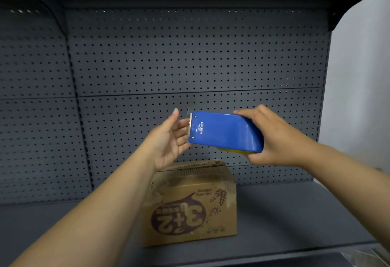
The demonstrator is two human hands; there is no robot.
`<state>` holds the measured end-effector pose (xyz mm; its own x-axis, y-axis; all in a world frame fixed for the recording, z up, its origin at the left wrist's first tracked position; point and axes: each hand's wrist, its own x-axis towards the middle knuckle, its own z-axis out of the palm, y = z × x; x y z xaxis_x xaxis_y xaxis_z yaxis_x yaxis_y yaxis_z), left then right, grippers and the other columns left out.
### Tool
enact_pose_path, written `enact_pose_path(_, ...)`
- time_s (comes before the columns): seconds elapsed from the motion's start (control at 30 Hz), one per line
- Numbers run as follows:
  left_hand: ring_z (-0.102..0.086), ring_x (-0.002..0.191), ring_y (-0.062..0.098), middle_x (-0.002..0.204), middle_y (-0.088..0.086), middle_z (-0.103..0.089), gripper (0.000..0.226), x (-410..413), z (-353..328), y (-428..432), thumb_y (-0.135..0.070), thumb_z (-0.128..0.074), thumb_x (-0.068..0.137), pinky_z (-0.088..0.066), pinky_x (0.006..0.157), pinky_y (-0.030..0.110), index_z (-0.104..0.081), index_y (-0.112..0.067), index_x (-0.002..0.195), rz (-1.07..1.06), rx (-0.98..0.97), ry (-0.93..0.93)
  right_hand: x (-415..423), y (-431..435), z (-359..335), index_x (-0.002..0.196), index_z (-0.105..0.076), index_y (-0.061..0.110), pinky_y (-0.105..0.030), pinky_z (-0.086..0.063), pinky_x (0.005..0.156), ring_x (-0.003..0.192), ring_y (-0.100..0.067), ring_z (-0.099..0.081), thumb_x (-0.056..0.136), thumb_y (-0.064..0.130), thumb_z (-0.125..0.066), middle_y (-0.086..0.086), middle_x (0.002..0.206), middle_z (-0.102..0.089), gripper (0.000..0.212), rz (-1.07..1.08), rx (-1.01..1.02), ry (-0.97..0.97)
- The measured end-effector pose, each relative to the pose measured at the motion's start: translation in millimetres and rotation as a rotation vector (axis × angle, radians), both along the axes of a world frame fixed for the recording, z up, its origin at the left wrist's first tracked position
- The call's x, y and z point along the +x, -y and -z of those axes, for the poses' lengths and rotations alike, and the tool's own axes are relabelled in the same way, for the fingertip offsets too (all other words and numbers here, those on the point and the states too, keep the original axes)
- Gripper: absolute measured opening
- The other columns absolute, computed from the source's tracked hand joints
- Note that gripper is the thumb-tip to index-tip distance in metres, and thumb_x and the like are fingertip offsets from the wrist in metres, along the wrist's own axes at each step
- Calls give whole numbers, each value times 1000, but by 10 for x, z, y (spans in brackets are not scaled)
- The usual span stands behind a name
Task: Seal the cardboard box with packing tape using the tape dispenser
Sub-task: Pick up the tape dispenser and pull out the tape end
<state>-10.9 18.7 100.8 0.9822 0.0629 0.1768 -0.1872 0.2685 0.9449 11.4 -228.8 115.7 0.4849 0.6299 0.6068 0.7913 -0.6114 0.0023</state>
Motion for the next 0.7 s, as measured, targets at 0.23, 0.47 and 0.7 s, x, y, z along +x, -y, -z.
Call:
enact_pose_path(0.23, -66, 61, 7, 62, -8, -68, 17, -86, 9, -186, -34, -61, 86, -54, 71, 27, -64, -17, 83, -119, 22, -26, -41, -235, 0, 134, -30, 29, -3, -29, 78, 99, 4, -30, 62, 37, -81, 15, 109, -31, 88, -70, -7, -48)
enact_pose_path(0.47, -66, 61, 9, 75, 1, -70, 9, -89, 66, -378, -16, -58, 90, -57, 71, 27, -65, -10, 92, -248, 17, -40, -33, -420, 23, 133, -28, 34, -19, -34, 87, 106, -3, -35, 62, 44, -79, 11, 116, -35, 87, -101, -7, -70)
enact_pose_path(0.7, -64, 54, 8, 73, 5, -71, 12, -129, 205, -561, -6, -55, 90, -53, 50, 19, -64, 0, 94, -292, 85, -36, -76, -645, 38, 137, -8, 47, -27, -45, 79, 106, -10, -37, 65, 45, -75, 7, 110, -33, 98, 44, -194, -53)
